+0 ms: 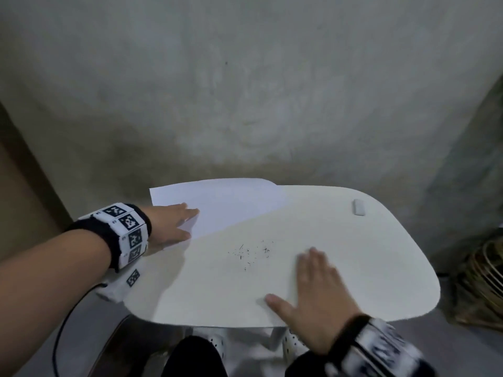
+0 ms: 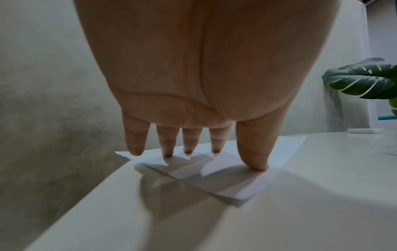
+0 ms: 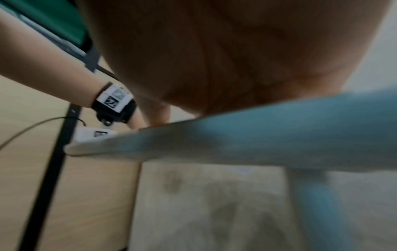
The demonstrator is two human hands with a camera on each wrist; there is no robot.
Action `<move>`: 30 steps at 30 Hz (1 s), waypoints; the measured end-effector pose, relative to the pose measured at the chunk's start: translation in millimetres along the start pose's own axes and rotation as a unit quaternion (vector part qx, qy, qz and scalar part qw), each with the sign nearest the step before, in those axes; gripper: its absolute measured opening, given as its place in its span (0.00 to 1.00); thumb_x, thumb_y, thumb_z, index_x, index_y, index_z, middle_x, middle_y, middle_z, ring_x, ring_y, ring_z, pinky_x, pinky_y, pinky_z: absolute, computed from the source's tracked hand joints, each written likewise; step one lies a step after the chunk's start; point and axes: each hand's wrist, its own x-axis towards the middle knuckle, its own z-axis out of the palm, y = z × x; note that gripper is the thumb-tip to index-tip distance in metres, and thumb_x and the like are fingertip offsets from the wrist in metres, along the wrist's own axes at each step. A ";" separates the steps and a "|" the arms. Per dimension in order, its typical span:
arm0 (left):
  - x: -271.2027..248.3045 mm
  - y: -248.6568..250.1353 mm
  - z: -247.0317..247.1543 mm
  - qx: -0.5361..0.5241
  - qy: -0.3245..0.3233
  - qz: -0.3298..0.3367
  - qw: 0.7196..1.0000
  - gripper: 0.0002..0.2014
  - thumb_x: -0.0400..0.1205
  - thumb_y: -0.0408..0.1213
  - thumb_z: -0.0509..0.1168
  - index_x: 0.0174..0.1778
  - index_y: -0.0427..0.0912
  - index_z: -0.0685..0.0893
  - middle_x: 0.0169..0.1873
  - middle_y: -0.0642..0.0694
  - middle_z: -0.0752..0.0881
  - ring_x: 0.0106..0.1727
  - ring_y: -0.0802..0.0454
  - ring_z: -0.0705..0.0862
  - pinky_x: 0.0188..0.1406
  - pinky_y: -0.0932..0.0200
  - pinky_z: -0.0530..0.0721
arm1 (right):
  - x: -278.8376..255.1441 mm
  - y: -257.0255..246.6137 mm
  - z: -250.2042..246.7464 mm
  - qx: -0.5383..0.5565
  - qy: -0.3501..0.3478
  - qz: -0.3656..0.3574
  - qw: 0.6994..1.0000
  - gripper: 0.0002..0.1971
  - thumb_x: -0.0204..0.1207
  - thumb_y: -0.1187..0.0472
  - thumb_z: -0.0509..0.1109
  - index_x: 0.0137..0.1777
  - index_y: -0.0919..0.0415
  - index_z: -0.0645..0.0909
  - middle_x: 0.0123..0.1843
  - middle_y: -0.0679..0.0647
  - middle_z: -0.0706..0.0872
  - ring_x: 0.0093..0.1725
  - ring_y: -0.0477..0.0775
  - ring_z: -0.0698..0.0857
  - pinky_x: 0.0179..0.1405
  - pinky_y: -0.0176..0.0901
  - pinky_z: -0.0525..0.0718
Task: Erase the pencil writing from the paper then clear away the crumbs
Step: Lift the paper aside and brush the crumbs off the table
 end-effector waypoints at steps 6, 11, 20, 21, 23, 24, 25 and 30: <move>-20.2 5.6 4.8 -0.008 0.010 0.001 1.000 0.34 0.86 0.53 0.55 0.86 0.54 0.46 0.86 0.49 0.45 0.86 0.53 0.49 0.84 0.53 0.52 | 9.5 -7.5 -29.4 0.081 0.021 -0.116 0.990 0.50 0.69 0.25 0.38 0.85 0.57 0.41 0.87 0.51 0.42 0.85 0.47 0.44 0.84 0.50 0.45; -29.9 -4.7 12.8 -0.017 0.005 0.001 1.000 0.36 0.86 0.56 0.55 0.85 0.53 0.44 0.86 0.50 0.42 0.86 0.53 0.47 0.84 0.53 0.52 | -40.1 46.1 -20.5 -0.055 -0.045 0.040 0.997 0.76 0.31 0.21 0.16 0.84 0.62 0.39 0.86 0.57 0.38 0.85 0.52 0.40 0.83 0.51 0.47; -45.8 27.3 -3.1 0.017 0.038 0.034 0.999 0.34 0.87 0.52 0.53 0.86 0.54 0.44 0.85 0.53 0.41 0.86 0.54 0.45 0.84 0.55 0.50 | -4.7 -14.5 -59.4 0.078 -0.070 -0.155 0.982 0.40 0.81 0.36 0.48 0.85 0.57 0.41 0.86 0.50 0.40 0.85 0.44 0.42 0.82 0.40 0.41; -51.3 26.0 -3.1 0.011 0.042 0.037 0.998 0.33 0.87 0.51 0.53 0.86 0.55 0.44 0.85 0.54 0.40 0.86 0.55 0.44 0.84 0.56 0.50 | -1.7 5.4 -74.5 0.085 -0.054 -0.128 0.987 0.38 0.82 0.39 0.50 0.85 0.59 0.45 0.87 0.50 0.45 0.85 0.45 0.48 0.80 0.38 0.45; -62.9 23.1 1.1 0.014 0.048 0.046 0.998 0.33 0.87 0.53 0.52 0.85 0.55 0.43 0.85 0.54 0.39 0.86 0.56 0.42 0.84 0.56 0.48 | 3.8 49.7 -96.6 0.007 -0.033 -0.014 0.999 0.34 0.83 0.38 0.49 0.82 0.60 0.58 0.84 0.54 0.60 0.82 0.52 0.61 0.78 0.42 0.56; -69.2 24.7 3.4 0.023 0.050 0.056 0.997 0.34 0.87 0.54 0.51 0.85 0.55 0.42 0.85 0.54 0.38 0.86 0.56 0.41 0.84 0.56 0.47 | 8.2 70.5 -100.3 -0.059 -0.039 0.046 0.996 0.34 0.82 0.36 0.48 0.80 0.59 0.62 0.82 0.56 0.64 0.80 0.55 0.66 0.76 0.45 0.61; -75.2 30.3 4.7 0.037 0.046 0.069 0.996 0.34 0.87 0.57 0.50 0.85 0.54 0.41 0.85 0.54 0.37 0.86 0.55 0.40 0.85 0.55 0.46 | 12.0 84.2 -98.6 -0.118 -0.060 0.091 0.987 0.37 0.81 0.34 0.46 0.80 0.60 0.62 0.81 0.59 0.65 0.79 0.57 0.67 0.77 0.48 0.64; -75.1 99.7 2.8 0.100 -0.003 0.136 0.986 0.53 0.68 0.77 0.32 0.85 0.46 0.37 0.85 0.47 0.38 0.86 0.51 0.42 0.85 0.53 0.45 | 12.2 54.6 -46.0 -0.185 -0.116 -0.062 0.974 0.56 0.66 0.19 0.39 0.83 0.59 0.31 0.84 0.53 0.30 0.85 0.55 0.40 0.84 0.55 0.48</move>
